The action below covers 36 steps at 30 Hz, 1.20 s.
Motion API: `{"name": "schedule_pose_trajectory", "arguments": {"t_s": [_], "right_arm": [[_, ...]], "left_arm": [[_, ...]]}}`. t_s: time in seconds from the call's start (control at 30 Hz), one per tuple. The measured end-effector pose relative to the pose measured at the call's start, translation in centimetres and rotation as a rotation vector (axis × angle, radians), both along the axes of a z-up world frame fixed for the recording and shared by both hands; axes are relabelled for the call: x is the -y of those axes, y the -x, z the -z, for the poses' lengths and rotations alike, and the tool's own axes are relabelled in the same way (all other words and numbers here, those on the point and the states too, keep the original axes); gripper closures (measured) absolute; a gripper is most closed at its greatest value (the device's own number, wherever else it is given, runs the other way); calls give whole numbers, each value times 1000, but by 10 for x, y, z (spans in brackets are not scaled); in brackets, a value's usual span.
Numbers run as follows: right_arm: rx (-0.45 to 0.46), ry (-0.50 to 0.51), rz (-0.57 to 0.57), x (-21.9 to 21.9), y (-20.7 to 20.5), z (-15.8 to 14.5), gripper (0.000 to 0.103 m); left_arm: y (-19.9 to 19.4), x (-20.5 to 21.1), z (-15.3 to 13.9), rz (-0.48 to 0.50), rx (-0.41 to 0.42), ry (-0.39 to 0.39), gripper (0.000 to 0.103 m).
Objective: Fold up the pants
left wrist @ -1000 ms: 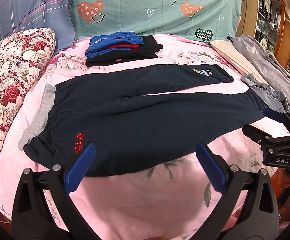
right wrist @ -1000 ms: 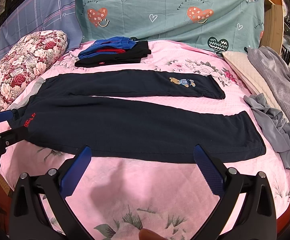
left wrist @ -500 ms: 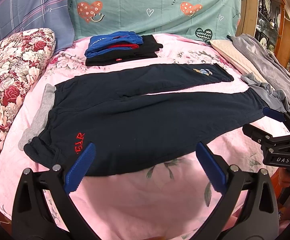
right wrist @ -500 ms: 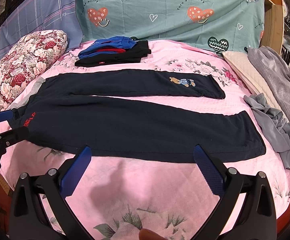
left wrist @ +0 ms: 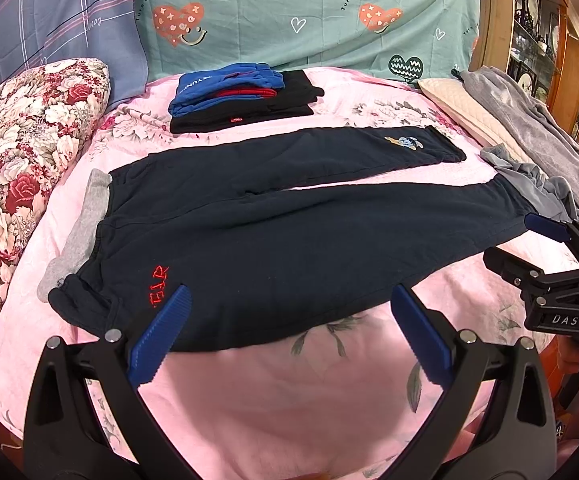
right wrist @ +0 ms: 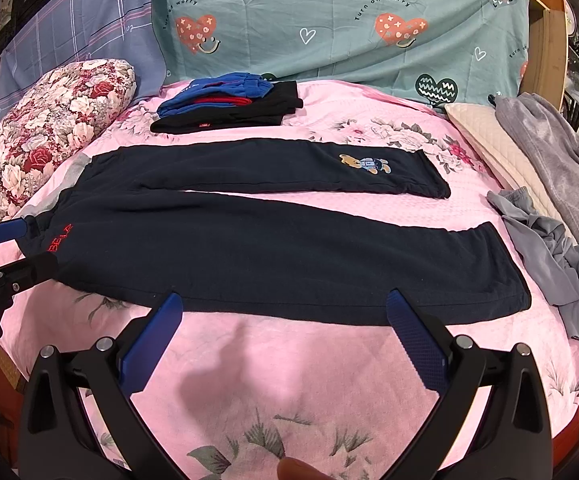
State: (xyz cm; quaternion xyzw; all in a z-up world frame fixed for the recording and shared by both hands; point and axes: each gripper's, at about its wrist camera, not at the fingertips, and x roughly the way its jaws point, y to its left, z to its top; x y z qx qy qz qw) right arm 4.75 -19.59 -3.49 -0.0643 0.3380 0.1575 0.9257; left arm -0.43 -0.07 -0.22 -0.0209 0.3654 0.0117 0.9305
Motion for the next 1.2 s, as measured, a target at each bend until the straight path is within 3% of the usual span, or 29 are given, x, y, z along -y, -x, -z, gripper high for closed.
{"name": "schedule_pose_trajectory", "arguments": {"t_s": [0.73,1.03,1.2], "right_arm": [[-3,8,-3,-1,4,1,1],[-25,24,-4,-3,-9,4,1],[-36,44,-19,-9,-16,5,1]], "left_arm": [[-3,4,3,9,-8,0,2],[-15,-4,9,13,-26,14,2],[-20,-29,6,35,-18,43,2]]}}
